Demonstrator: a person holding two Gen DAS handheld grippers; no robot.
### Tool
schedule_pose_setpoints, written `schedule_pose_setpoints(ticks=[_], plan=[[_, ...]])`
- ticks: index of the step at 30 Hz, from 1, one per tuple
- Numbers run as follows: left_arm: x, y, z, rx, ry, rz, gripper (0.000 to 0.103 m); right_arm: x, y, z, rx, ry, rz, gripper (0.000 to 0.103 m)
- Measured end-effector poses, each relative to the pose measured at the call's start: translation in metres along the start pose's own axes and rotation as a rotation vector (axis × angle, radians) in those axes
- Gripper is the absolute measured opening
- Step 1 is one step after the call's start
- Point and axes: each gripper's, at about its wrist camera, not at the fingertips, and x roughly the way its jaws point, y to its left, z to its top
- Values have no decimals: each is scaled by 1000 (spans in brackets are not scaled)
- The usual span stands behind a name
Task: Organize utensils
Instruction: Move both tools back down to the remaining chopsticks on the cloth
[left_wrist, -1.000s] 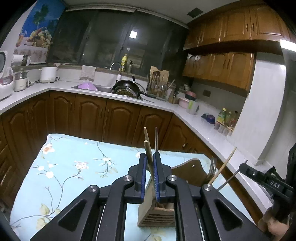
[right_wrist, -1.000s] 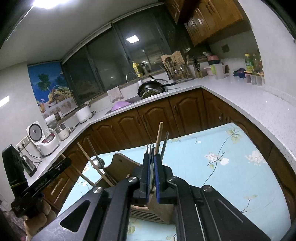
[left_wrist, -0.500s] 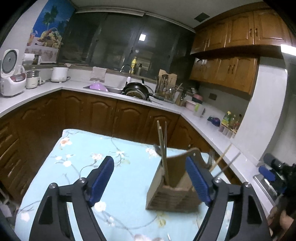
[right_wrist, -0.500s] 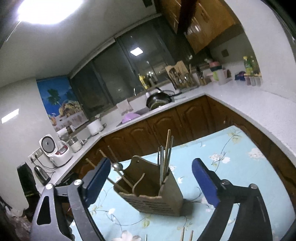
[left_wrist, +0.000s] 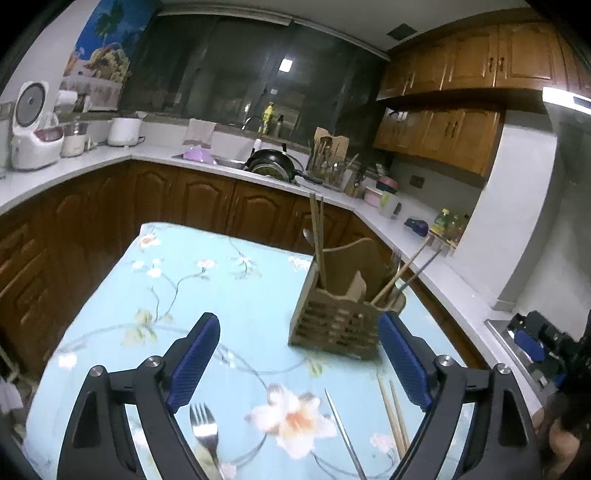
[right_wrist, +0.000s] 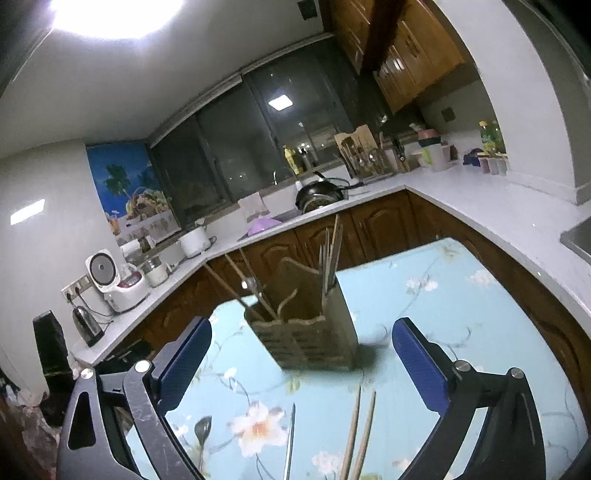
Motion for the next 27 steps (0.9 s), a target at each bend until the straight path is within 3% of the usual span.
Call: schedule_pose_setpoints(ticks=[19,27], plan=[[-31,9,-51,-41,162,15,89,-10,-19,-85,32,160,-85,100],[-21,6,-58,-33,248,16,89,-4,-30,-94,45,200,-110,100]])
